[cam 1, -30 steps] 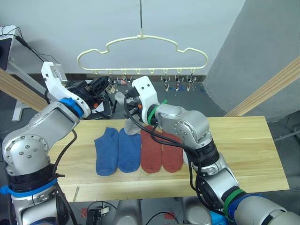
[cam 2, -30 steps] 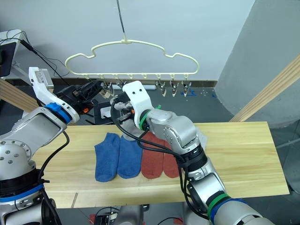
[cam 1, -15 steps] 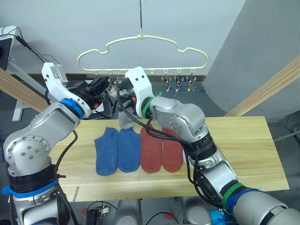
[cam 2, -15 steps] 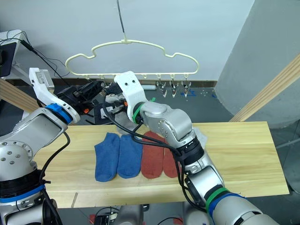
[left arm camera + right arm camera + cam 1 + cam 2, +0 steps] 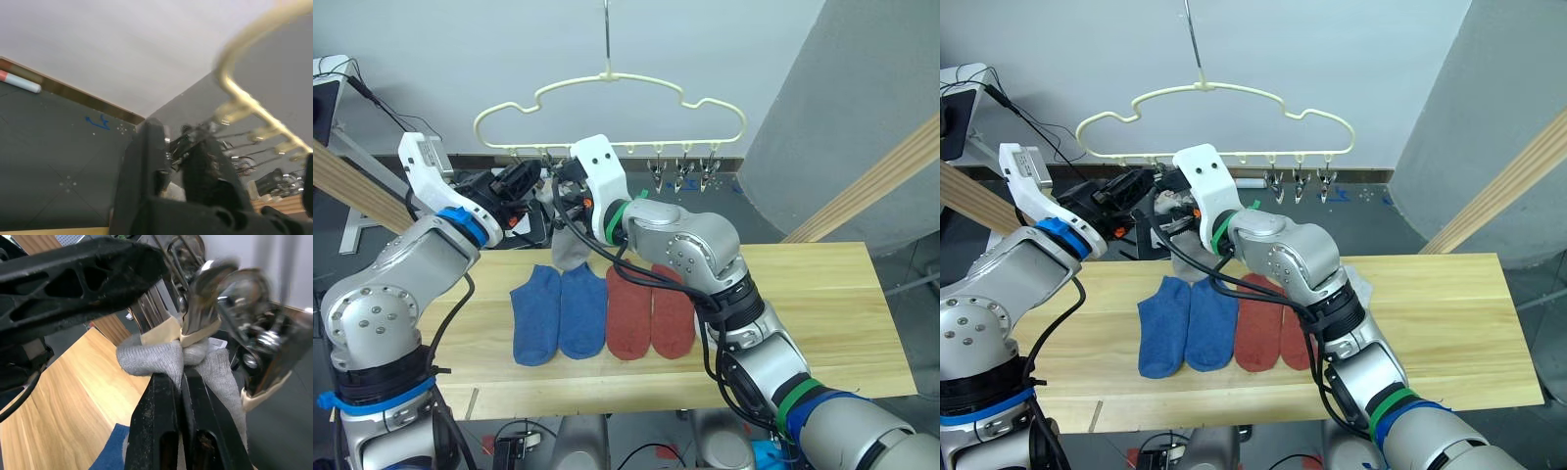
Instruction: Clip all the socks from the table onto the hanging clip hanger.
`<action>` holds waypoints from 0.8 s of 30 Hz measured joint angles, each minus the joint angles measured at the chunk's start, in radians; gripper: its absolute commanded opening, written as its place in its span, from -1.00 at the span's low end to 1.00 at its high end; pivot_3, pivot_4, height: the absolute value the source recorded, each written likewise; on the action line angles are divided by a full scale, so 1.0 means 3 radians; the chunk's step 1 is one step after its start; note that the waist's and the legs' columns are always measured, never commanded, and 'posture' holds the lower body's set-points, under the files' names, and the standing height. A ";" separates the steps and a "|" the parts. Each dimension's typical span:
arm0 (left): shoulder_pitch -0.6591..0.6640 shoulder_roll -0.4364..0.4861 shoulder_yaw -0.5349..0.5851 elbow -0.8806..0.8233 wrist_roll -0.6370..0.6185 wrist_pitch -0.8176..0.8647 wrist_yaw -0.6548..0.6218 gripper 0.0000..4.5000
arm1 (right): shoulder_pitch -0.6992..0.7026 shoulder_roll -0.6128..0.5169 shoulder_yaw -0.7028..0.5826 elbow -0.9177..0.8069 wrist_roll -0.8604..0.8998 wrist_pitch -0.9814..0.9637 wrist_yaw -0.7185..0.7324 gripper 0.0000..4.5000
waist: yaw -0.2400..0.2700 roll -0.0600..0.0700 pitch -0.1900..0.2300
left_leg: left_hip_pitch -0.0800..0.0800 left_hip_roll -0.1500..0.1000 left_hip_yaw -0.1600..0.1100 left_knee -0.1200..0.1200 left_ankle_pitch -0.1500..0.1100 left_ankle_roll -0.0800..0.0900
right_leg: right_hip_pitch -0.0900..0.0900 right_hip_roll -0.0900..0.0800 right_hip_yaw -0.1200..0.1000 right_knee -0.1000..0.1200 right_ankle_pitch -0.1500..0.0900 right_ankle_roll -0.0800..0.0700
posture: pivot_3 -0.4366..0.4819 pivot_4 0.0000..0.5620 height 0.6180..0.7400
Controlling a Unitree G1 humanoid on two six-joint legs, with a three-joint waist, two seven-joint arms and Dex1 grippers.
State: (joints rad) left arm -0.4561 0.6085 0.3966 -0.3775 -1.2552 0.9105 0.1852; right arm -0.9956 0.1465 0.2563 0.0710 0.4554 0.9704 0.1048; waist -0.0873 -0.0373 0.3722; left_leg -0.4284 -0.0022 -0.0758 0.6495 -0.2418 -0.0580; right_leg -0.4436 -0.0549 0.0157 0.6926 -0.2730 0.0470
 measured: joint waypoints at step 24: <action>0.0529 0.0485 -0.0055 -0.0522 0.0529 -0.0027 -0.0517 0.25 | 0.0046 -0.0022 0.0105 -0.0297 0.0133 0.0321 0.0036 0.94 | 0.0013 -0.0004 -0.0002 | -0.0014 0.0002 -0.0009 0.0031 -0.0004 0.0007 | -0.0006 0.0001 -0.0003 0.0018 0.0000 -0.0001 | -0.16 0.16 1.00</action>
State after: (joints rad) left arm -0.2972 0.7541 0.3802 -0.5342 -1.0966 0.9023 0.0302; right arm -0.9818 0.1400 0.2880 -0.0181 0.4954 1.0668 0.1157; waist -0.0834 -0.0384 0.3715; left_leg -0.4325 -0.0015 -0.0785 0.6589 -0.2431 -0.0558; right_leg -0.4452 -0.0546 0.0148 0.6979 -0.2730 0.0469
